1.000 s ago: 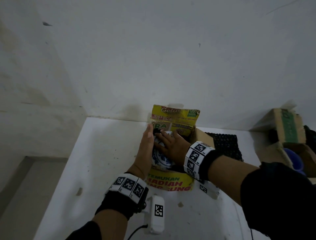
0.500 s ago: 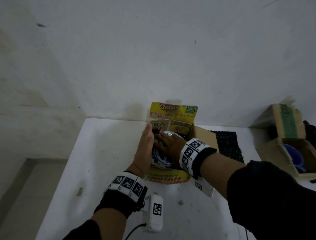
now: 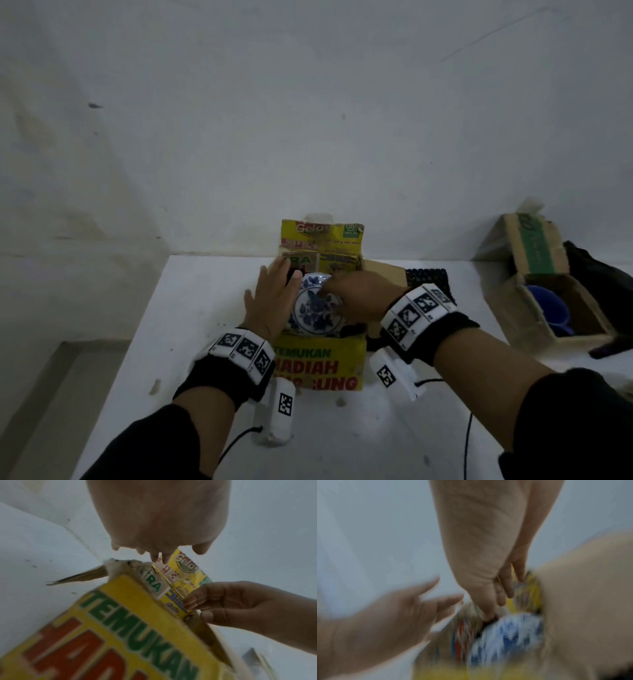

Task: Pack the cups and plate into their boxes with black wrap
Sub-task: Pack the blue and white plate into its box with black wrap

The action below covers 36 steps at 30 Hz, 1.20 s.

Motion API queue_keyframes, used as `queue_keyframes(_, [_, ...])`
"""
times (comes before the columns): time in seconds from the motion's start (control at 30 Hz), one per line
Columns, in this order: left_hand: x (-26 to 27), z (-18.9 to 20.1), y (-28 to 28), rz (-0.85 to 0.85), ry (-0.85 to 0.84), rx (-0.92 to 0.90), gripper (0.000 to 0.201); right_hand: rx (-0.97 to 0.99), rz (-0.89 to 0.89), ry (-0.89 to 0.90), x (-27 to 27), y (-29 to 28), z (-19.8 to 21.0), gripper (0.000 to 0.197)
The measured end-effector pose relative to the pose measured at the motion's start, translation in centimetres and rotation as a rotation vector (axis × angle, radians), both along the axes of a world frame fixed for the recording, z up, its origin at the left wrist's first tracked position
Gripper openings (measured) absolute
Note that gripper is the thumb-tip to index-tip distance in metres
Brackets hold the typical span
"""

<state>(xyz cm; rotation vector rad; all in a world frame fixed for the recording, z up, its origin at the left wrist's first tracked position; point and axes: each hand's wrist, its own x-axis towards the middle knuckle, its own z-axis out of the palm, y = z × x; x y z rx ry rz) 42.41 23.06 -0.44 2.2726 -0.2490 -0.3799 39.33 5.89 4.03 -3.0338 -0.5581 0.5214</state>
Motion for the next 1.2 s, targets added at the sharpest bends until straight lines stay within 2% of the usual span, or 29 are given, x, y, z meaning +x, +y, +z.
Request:
queue_keyframes(0.1, [-1.2,1.7,-1.2,0.015,-0.180,0.008,0.063,0.191,-0.111,-0.123,-2.1,-3.1,2.6,0.028])
queue_keyframes(0.2, [-2.7,3.4,-4.4,-0.020,-0.283,-0.136,0.062,0.244,-0.264,-0.204,-4.4,-7.1,3.2,0.028])
queue_keyframes(0.3, [-5.6,5.1,-9.0,-0.121,-0.276,-0.274,0.053,0.289,-0.472,-0.279,-6.5,-11.1,2.5,0.024])
queue_keyframes(0.4, [-8.7,5.4,-13.9,-0.230,-0.241,-0.366,0.054,0.299,-0.641,-0.254,-8.4,-14.3,1.0,0.029])
queue_keyframes(0.47, [-10.3,4.2,-16.6,-0.315,-0.250,-0.337,0.053,0.318,-0.741,-0.218,-9.4,-15.7,-0.5,0.034])
queue_keyframes(0.57, [-12.1,1.1,-19.7,-0.382,-0.172,-0.221,0.047,0.414,-0.904,-0.134,-10.2,-17.3,-3.0,0.044])
queue_keyframes(0.73, [-12.5,-3.1,-21.7,-0.214,-0.119,0.017,0.042,0.562,-1.157,0.017,-10.3,-18.8,-7.2,0.065])
queue_keyframes(0.8, [-12.1,-4.1,-21.7,-0.096,-0.070,0.126,0.042,0.607,-1.195,0.086,-10.1,-19.2,-8.2,0.070])
queue_keyframes(0.97, [-11.7,-5.0,-21.9,0.175,0.030,0.302,0.045,0.765,-1.163,0.167,-9.6,-19.3,-9.4,0.062])
queue_keyframes(1.07, [-11.4,-5.1,-21.8,0.236,0.097,0.312,0.043,0.869,-1.200,0.191,-9.6,-19.2,-9.8,0.059])
queue_keyframes(1.2, [-11.3,-4.7,-21.4,0.264,0.226,0.278,0.045,1.048,-1.232,0.191,-10.3,-19.3,-9.6,0.040])
